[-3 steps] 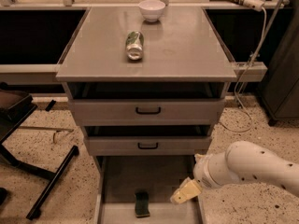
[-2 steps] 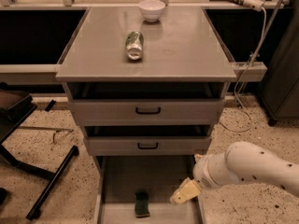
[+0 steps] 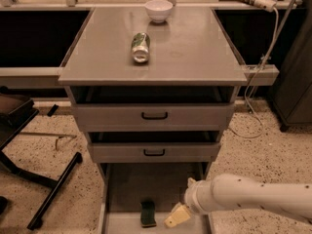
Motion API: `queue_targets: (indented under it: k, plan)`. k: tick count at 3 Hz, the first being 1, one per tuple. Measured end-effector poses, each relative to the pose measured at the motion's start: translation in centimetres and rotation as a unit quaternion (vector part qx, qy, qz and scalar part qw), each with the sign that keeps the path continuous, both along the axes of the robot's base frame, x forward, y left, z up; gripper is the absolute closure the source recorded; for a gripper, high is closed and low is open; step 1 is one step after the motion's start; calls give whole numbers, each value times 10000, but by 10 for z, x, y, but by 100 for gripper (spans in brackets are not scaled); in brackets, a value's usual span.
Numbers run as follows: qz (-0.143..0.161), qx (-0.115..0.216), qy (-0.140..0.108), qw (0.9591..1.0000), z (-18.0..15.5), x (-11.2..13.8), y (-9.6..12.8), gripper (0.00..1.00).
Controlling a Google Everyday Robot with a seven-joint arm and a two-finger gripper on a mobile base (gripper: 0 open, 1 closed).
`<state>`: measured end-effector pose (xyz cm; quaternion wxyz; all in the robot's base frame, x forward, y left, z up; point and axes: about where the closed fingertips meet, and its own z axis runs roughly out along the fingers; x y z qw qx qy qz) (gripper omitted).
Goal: Pick sponge from bottom drawer and place on counter
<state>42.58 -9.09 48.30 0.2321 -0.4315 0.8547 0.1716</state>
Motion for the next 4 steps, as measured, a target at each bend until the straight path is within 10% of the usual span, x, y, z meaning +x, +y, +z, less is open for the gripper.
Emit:
queue_targets:
  k: [1,4]
  plan:
    - [-200,20,221,9996,-54,-12,20,0]
    - [-340,-16,-59,9994,-68,5,26,0]
